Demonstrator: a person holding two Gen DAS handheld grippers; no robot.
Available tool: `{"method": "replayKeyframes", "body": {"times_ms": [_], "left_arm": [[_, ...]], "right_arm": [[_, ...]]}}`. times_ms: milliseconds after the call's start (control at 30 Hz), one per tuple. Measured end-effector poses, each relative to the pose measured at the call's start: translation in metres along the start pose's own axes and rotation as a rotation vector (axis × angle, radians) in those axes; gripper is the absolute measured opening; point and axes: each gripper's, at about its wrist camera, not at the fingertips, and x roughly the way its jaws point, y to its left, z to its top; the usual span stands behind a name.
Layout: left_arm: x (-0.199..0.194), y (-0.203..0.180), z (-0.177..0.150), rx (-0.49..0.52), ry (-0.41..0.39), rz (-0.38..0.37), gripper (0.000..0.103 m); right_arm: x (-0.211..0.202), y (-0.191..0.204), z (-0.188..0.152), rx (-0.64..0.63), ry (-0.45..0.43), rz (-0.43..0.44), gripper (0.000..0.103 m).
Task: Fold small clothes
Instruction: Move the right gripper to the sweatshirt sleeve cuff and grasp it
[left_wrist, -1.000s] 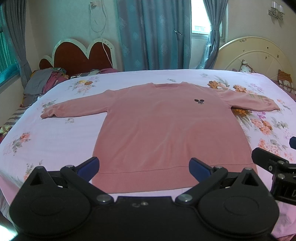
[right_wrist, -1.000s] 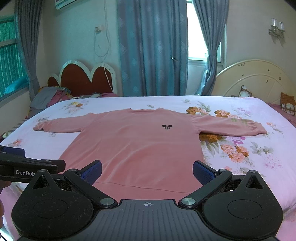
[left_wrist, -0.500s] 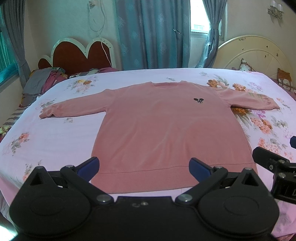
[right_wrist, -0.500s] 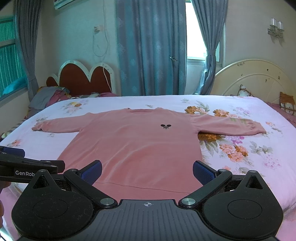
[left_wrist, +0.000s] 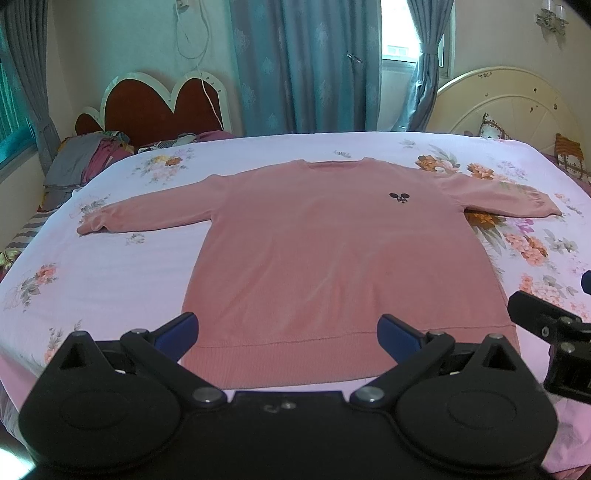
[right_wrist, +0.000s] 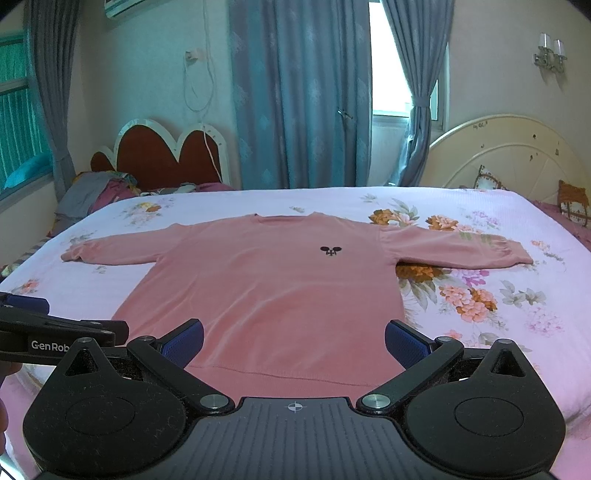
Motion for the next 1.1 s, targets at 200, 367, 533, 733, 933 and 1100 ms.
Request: {"method": "replayKeyframes", "body": {"times_ms": [200, 367, 533, 733, 933, 1100], "left_arm": [[0.007, 0.001, 0.005, 0.002, 0.006, 0.000, 0.103], [0.022, 0.003, 0.013, 0.003, 0.024, -0.001, 0.103], [0.039, 0.006, 0.024, 0.010, 0.023, 0.010, 0.103], [0.065, 0.011, 0.044, 0.020, 0.019, -0.017, 0.103], [0.101, 0.016, 0.068, 0.049, 0.019, -0.053, 0.103], [0.133, 0.024, 0.091, 0.067, 0.015, -0.086, 0.103]], "right_arm": [[0.007, 0.000, 0.003, 0.007, 0.007, -0.014, 0.103], [0.016, -0.007, 0.007, 0.021, 0.010, -0.036, 0.103], [0.030, -0.015, 0.013, 0.046, 0.013, -0.061, 0.103], [0.051, -0.020, 0.025, 0.059, 0.009, -0.090, 0.103], [0.081, -0.026, 0.041, 0.098, 0.004, -0.124, 0.103], [0.113, -0.029, 0.057, 0.129, 0.013, -0.162, 0.103]]}}
